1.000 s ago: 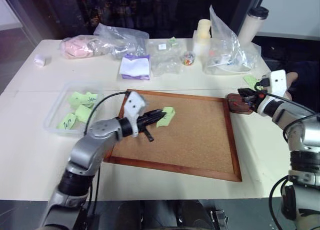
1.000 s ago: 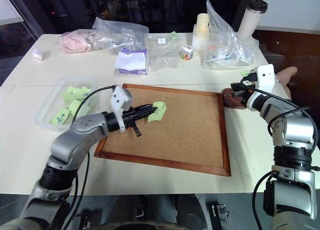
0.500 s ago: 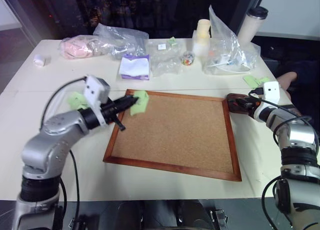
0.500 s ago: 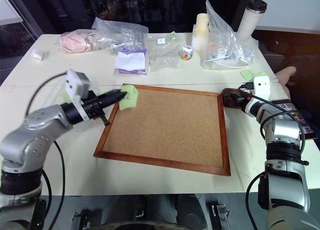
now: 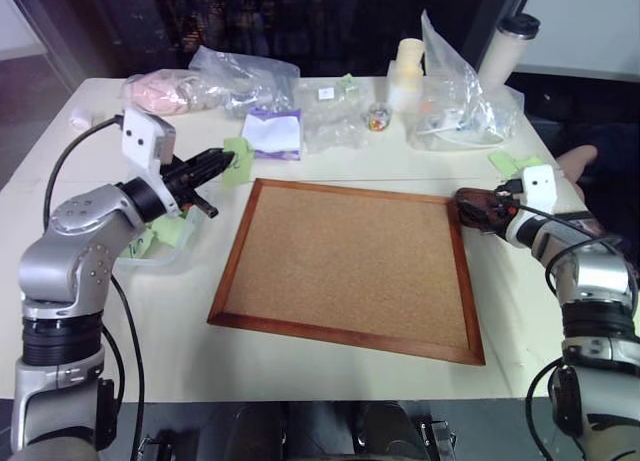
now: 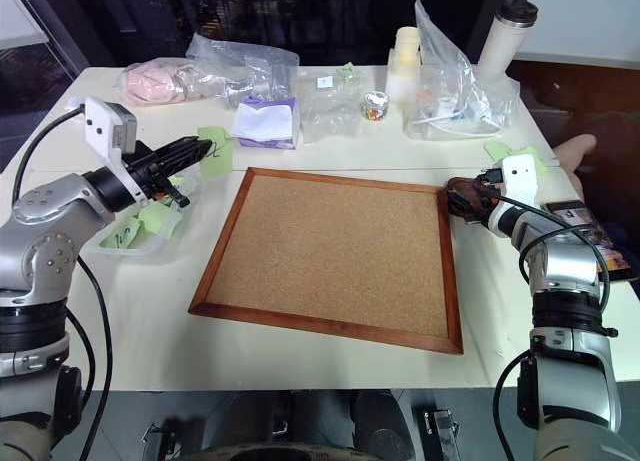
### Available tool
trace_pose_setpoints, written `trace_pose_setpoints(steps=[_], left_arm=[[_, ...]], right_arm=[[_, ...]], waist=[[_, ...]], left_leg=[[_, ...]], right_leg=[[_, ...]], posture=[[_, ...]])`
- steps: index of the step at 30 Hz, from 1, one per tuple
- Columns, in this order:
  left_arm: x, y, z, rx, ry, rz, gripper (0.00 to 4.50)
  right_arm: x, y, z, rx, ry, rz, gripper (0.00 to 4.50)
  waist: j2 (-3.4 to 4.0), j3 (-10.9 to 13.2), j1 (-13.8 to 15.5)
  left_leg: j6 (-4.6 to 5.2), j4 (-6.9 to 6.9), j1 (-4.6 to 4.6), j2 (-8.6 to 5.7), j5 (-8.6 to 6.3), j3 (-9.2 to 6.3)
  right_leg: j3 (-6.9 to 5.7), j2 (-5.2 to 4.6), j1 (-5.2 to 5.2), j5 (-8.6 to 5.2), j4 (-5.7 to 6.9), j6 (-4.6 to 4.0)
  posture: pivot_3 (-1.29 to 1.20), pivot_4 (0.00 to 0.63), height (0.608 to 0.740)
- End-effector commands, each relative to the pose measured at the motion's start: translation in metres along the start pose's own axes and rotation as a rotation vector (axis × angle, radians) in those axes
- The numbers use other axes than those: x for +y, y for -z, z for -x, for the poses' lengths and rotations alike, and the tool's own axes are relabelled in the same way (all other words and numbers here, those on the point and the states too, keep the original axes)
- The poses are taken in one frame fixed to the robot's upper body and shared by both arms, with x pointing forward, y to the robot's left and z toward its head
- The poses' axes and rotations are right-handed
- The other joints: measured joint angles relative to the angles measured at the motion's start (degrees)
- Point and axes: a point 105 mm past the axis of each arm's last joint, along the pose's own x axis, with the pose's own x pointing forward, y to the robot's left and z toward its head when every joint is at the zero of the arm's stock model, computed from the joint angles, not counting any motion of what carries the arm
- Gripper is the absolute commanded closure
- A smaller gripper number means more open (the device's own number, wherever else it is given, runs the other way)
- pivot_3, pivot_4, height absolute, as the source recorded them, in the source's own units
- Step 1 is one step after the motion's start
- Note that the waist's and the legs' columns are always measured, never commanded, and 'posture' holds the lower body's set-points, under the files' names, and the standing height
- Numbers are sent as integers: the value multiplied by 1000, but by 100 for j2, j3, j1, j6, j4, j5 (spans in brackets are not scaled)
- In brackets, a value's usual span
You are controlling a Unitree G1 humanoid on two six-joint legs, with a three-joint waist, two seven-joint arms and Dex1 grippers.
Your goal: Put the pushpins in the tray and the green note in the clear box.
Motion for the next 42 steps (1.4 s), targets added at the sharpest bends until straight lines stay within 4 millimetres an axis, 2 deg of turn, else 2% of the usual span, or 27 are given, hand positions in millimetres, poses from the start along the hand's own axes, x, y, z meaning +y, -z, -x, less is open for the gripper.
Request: trace_pose_setpoints(steps=[1, 9, 13, 15, 19, 21, 25, 27, 30, 34, 41, 42], left_arm=[[1, -17, 1, -56, -7, -49, 4500], [6, -18, 5, -58, -40, -48, 4500], [6, -17, 6, -57, -44, -49, 4500], [7, -17, 7, -55, -52, -51, 4500], [14, -17, 15, -36, -81, -71, 4500], [22, -15, 21, -19, -109, -78, 4500], [48, -5, 37, 21, -217, -83, 4500], [57, -2, 42, 32, -259, -82, 4500], [73, 6, 55, 48, -331, -47, 4500], [79, 15, 63, 68, -370, -34, 4500], [95, 47, 75, 158, -485, -31, 4500], [96, 51, 75, 165, -488, -27, 3797]], right_arm=[[-12, -15, 3, -50, 37, 18, 64], [-23, -9, 2, -33, 58, 44, 64], [-18, -27, 2, -90, 31, 47, 64], [-9, -41, 3, -122, -6, 68, 64], [23, -61, 10, -163, -132, 124, 64], [51, -68, 18, -180, -256, 158, 64], [119, -69, 49, -197, -584, 259, 64], [135, -68, 60, -195, -670, 267, 64], [173, -67, 89, -189, -894, 338, 64], [186, -73, 98, -193, -956, 387, 64], [189, -77, 90, -199, -938, 405, 64], [188, -76, 89, -197, -933, 407, 0]], waist=[[0, 0, -7], [0, 0, -6], [0, 0, -12], [1, 1, -12], [2, 1, -24], [2, 1, -15], [2, 1, 8], [1, 2, 13], [-2, 4, 27], [-10, 8, 18], [-12, 9, 19], [-12, 9, 19]], left_leg=[[0, 0, 0, 1, 0, 0], [0, 0, 0, 0, 0, 1], [-1, 0, 0, 1, 0, 1], [-1, 0, 0, 1, 1, 1], [-1, 0, 0, 4, 0, 4], [-1, 0, 0, 6, 0, 4], [1, 0, 0, 11, 0, 3], [1, 1, 0, 10, -1, 3], [1, 5, -2, 10, -1, 2], [2, 5, -1, 14, -1, -2], [2, 7, -1, 13, -1, -2], [2, 7, -1, 13, -1, -2]], right_leg=[[0, 1, 0, 0, 0, 0], [1, 1, -1, 0, 2, 0], [1, 1, -1, 0, 2, 0], [1, 1, -1, 0, 3, 0], [5, 2, -9, 0, 12, 0], [5, 2, -11, 0, 15, 0], [3, 1, -10, 0, 14, -1], [3, 0, -10, 0, 15, 0], [1, -6, -9, 0, 15, 0], [-3, -4, -8, 0, 15, -1], [-3, -4, -10, -1, 17, -1], [-4, -4, -10, -1, 17, -1]], posture=[[0, 150, 740], [0, 150, 740], [0, 150, 740], [0, 150, 740], [0, 150, 740], [0, 150, 740], [0, 150, 740], [0, 150, 740], [0, 150, 740], [0, 150, 740], [0, 150, 740], [0, 150, 740]])
